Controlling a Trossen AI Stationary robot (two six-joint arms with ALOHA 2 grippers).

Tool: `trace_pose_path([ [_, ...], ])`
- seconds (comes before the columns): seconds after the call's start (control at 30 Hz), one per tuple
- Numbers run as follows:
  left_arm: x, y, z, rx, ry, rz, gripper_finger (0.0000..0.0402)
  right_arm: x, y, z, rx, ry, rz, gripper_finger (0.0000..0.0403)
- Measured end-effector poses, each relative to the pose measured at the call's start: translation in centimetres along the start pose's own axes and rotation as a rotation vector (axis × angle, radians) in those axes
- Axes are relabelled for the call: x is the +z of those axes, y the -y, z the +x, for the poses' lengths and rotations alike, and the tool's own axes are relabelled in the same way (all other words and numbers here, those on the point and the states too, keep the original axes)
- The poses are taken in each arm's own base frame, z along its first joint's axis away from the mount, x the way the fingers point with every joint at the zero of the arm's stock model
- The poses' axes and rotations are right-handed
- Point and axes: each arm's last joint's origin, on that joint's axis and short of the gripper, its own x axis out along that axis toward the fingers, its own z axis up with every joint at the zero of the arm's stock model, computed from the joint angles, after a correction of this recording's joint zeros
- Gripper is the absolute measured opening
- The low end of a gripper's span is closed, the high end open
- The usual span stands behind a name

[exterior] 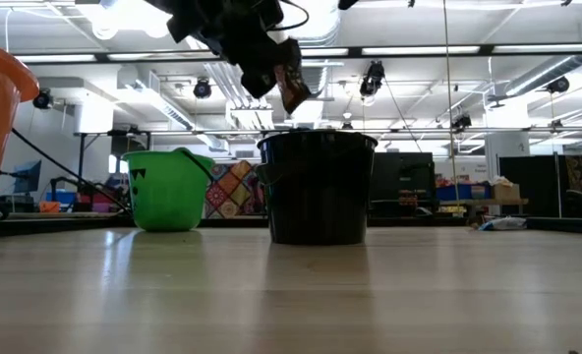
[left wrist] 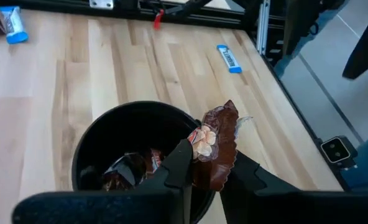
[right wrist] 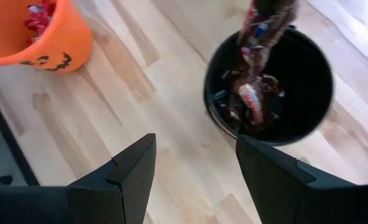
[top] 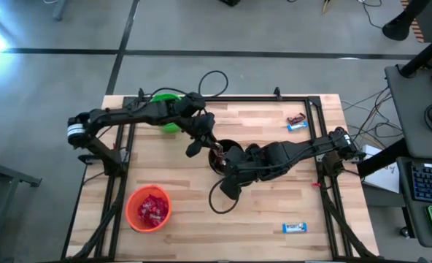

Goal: Sort candy
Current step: Put the bottom brown chocolate into the black bucket, then put the bottom white chocolate into the green bucket

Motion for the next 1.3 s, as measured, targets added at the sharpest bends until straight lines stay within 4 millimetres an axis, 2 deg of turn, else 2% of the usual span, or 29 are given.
trace_pose_path([
  [0.33,2.4,-0.5,0.0,0.018,0.028,0.019,0.0099,-0.7,1.0,-0.9,-0.089,-0.027,0.062,0.0217],
  [0.5,2.6,-1.1,0.7,0.010,-0.041,0.009,0.0126,-1.4,1.8,-1.1,-0.168,-0.083,0.079,0.0217],
  [0.6,2.7,-1.0,0.7,-0.005,-0.098,0.019,0.0134,-2.0,2.1,-1.3,-0.227,-0.125,0.080,0.0217],
  [0.77,2.7,-0.4,-0.1,-0.031,-0.158,0.038,0.0131,-3.2,1.5,-1.7,-0.204,-0.135,0.043,0.0217],
  [1.0,3.7,1.2,-2.4,-0.050,-0.095,0.072,0.0127,-6.0,1.3,-0.8,-0.239,-0.224,0.055,0.0217],
  [1.17,4.1,2.5,-4.3,-0.044,-0.064,0.089,0.0126,-9.3,1.6,0.4,-0.293,-0.348,0.078,0.0217],
  [1.3,4.2,3.4,-5.6,-0.042,-0.060,0.093,0.0126,-11.6,1.5,0.4,-0.328,-0.381,0.122,0.0217],
])
